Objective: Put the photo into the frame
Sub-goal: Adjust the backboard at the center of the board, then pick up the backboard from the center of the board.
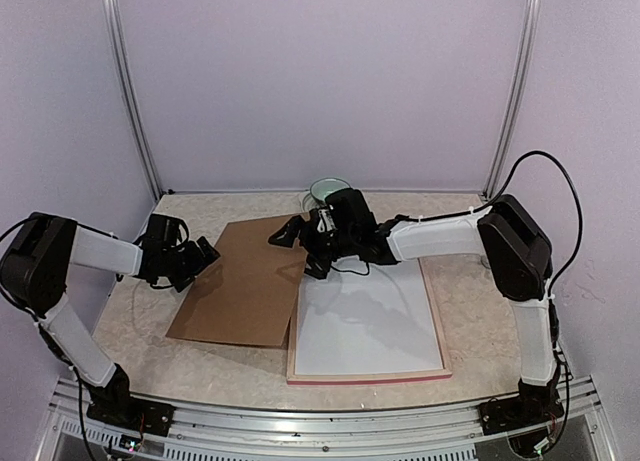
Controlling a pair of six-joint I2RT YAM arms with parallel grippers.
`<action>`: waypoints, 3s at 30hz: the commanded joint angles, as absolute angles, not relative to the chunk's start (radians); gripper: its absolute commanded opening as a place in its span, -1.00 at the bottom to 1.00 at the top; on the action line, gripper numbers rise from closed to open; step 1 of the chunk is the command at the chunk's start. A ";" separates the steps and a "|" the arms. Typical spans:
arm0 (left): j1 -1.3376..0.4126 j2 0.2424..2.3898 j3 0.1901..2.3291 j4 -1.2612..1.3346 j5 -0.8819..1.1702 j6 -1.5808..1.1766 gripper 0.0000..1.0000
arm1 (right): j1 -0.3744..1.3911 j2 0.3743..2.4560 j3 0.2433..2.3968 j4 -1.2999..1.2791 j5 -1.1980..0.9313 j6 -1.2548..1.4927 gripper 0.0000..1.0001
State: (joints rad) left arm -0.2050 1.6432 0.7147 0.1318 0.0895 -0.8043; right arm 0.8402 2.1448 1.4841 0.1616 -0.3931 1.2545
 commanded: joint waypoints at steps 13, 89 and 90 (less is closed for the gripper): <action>-0.312 1.560 0.622 0.071 0.270 -0.922 0.98 | 0.887 2.069 1.632 0.222 -0.473 1.174 0.98; -0.606 1.468 0.711 0.278 0.371 -1.109 0.98 | 0.934 1.829 1.509 0.275 -0.491 1.063 0.98; -0.602 1.464 0.715 0.278 0.374 -1.106 0.98 | 0.934 1.825 1.503 0.277 -0.491 1.063 0.98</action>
State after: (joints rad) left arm -0.5926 1.4933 0.6743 0.2531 0.3443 -1.1118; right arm 0.9268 1.8175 1.4967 0.2539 -0.4732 1.0733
